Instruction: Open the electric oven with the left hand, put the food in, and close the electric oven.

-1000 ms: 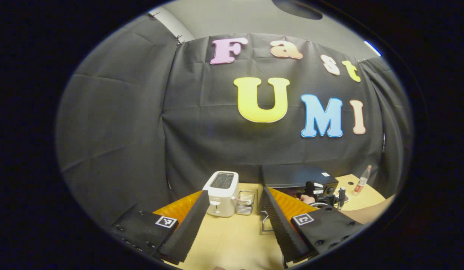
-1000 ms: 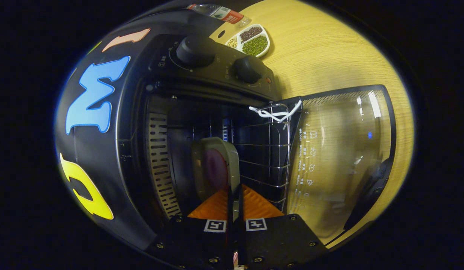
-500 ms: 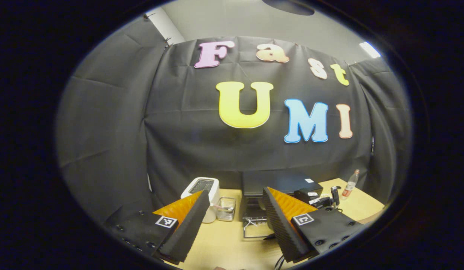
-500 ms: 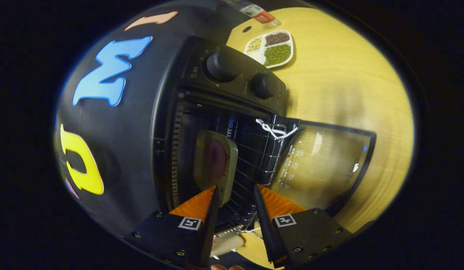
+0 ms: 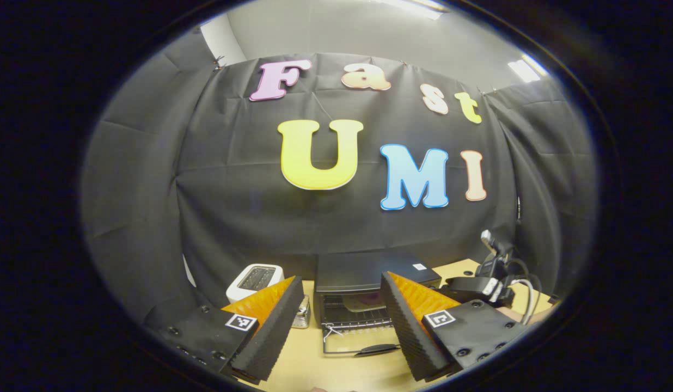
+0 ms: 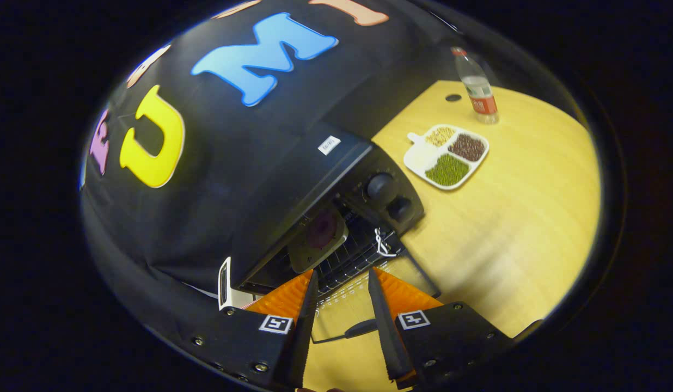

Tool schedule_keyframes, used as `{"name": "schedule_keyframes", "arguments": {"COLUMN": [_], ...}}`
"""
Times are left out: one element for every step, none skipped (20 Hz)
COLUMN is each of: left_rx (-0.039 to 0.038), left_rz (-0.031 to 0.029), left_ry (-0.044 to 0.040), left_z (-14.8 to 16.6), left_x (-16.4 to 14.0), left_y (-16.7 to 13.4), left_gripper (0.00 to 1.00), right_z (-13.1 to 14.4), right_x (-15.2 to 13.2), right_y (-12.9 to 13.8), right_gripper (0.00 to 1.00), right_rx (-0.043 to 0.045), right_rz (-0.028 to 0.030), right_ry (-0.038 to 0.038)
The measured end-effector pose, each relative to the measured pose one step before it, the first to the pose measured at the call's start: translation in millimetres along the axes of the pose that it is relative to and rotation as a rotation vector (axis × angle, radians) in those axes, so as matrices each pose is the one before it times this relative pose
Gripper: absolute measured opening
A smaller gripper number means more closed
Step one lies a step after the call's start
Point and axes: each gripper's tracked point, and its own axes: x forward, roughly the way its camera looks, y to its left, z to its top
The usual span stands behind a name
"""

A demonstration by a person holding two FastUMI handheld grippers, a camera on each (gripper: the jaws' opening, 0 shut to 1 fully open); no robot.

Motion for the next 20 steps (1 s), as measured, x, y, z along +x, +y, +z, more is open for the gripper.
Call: {"name": "schedule_keyframes", "arguments": {"left_rx": [-0.00198, -0.00055, 0.00936, 0.00636, 0.00086, 0.00258, 0.00936, 0.01029, 0.00958, 0.00271, -0.0059, -0.01217, -0.00975, -0.00429, -0.00149, -0.00118, -0.00329, -0.00502, -0.00307, -0.00065], "left_rz": [-0.00657, -0.00889, -0.00361, -0.00749, -0.01535, -0.01446, -0.00634, -0.00098, 0.00322, 0.00321, 0.00477, 0.00705, 0.00854, 0.01277, 0.00964, 0.00342, -0.00689, -0.01492, 0.00054, 0.0021], "left_ry": [0.00241, -0.00794, -0.0141, 0.00197, 0.00091, -0.00845, -0.01559, -0.01621, -0.02213, -0.01641, -0.00823, -0.00533, -0.00619, -0.00196, 0.0117, 0.02647, 0.0406, 0.03702, 0.02968, 0.03621], "left_z": [-0.68, 0.78, 0.52, -2.68, -1.51, 2.39, 6.76, 6.85, 9.1, 8.28, 7.05, 3.23, 2.85, 0.18, -4.3, -10.21, -10.32, -13.04, -9.97, -11.49], "left_x": [2.6, 2.14, 2.03, 1.7, 0.79, 0.66, 0.43, 0.21, -0.82, -0.27, 0.47, 0.39, 0.25, 0.63, 2.81, 4.08, 3.45, 4.63, 4.28, 5.6], "left_y": [-5.49, -6.1, -5.76, -5.66, -8.96, -9.19, -7.5, -4.18, -6.33, -5.44, -7.18, -6.94, -6.28, -4.51, -4.6, -7.08, -7.05, -8.25, -3.81, 0.32], "left_gripper": [0.96, 0.96, 1.0, 1.0, 1.0, 0.92, 1.0, 0.96, 0.96, 0.96, 0.98, 1.0, 0.96, 1.0, 0.92, 1.0, 0.95, 0.91, 0.95, 1.0], "right_z": [13.58, 16.73, 16.21, 16.47, 17.18, 17.23, 16.18, 15.89, 16.33, 15.98, 10.48, 8.83, 10.61, 6.55, 2.81, -1.32, -2.23, -1.24, -0.01, 1.08], "right_x": [-17.44, -17.27, -19.21, -15.96, -15.97, -16.76, -12.83, -13.67, -10.0, -8.52, -7.68, -9.42, -5.69, -1.52, 0.34, -1.46, -0.71, 2.19, 1.61, 0.49], "right_y": [1.92, -0.39, 1.47, -0.19, -1.23, 2.21, -1.24, -5.59, -4.38, -4.22, -6.44, -6.88, -5.74, -6.84, -1.76, -2.36, -6.57, -6.72, -8.8, -6.08], "right_gripper": [0.56, 0.56, 0.56, 0.56, 0.56, 0.56, 0.56, 0.56, 0.56, 0.56, 0.56, 0.56, 0.63, 0.71, 0.93, 0.94, 0.87, 0.95, 0.95, 0.95], "right_rx": [-0.0687, -0.07073, -0.06983, -0.0726, -0.05733, -0.04382, -0.04347, -0.03638, -0.02836, -0.02419, -0.02642, -0.02528, -0.02576, -0.00743, 0.01124, 0.01178, -0.00177, -0.01089, -0.00451, 0.00193], "right_rz": [0.01775, 0.00786, 0.0102, 0.00498, 0.01057, 0.01314, 0.00177, 0.00792, 0.00858, 0.00082, -0.00588, -0.00025, -0.00032, -0.00344, 0.00931, 0.01055, 0.00437, 0.00095, 0.00257, 0.00255], "right_ry": [-0.04732, -0.06001, -0.0585, -0.04864, -0.04648, -0.0502, -0.04622, -0.04201, -0.0424, -0.03517, -0.0145, -0.03159, -0.03642, -0.02794, -0.00997, 0.00467, 0.0085, 0.01019, 0.00461, 0.00481]}}
